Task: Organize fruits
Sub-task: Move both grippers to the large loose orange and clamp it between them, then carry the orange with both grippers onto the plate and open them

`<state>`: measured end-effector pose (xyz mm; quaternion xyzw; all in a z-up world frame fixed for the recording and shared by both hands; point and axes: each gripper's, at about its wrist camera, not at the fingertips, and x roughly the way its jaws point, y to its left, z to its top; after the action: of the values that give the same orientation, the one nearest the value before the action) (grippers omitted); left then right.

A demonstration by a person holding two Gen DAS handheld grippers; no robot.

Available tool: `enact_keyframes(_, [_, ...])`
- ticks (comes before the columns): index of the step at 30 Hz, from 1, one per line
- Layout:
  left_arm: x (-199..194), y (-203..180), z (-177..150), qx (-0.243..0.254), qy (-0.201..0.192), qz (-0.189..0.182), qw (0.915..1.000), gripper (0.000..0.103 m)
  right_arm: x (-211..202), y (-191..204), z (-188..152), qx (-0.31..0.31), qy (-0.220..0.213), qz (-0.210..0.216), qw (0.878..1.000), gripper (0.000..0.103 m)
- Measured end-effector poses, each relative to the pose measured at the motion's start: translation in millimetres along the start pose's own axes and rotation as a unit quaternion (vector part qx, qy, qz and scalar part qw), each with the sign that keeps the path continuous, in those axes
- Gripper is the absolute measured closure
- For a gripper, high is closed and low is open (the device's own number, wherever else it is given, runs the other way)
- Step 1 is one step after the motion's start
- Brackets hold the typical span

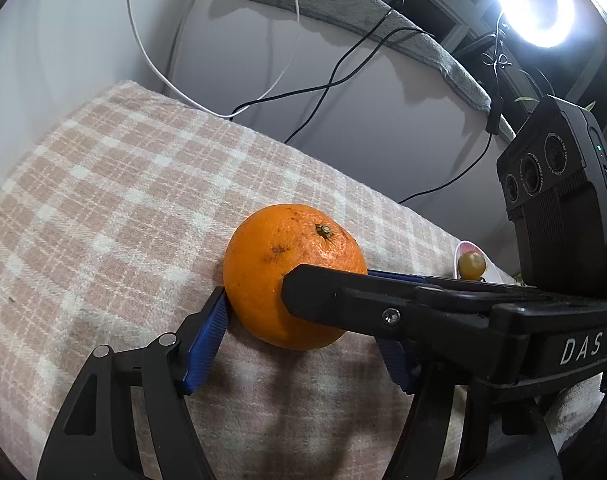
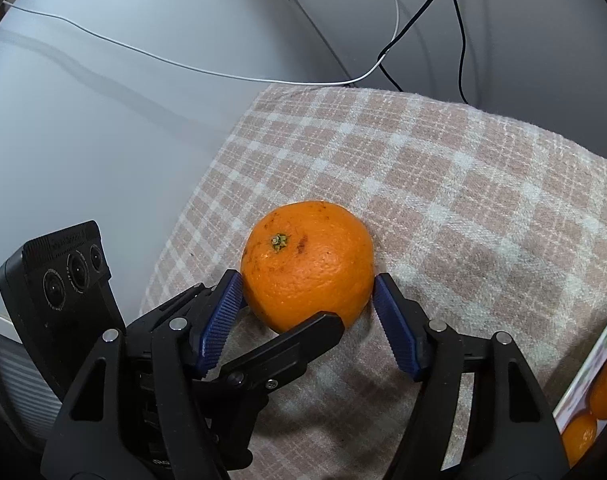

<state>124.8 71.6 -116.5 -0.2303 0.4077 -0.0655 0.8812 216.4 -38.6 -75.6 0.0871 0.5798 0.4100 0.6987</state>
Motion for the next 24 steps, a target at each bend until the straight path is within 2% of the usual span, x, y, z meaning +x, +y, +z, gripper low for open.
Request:
enact_keyframes(9, [-7.4,-22.8,-2.8,0.015,-0.011,-0.008,0.9998,0.034,-26.2,-1.7,-7.7,-0.002,-0.022,-0.003,1.000,0.033])
enact_keyframes(24, [-10.3,-78.7,-3.6,0.049,-0.008,-0.037,0.9981,0.034,-84.4,-24.1,-28.8,0.007,-0.057,-0.025,0.998,0.033])
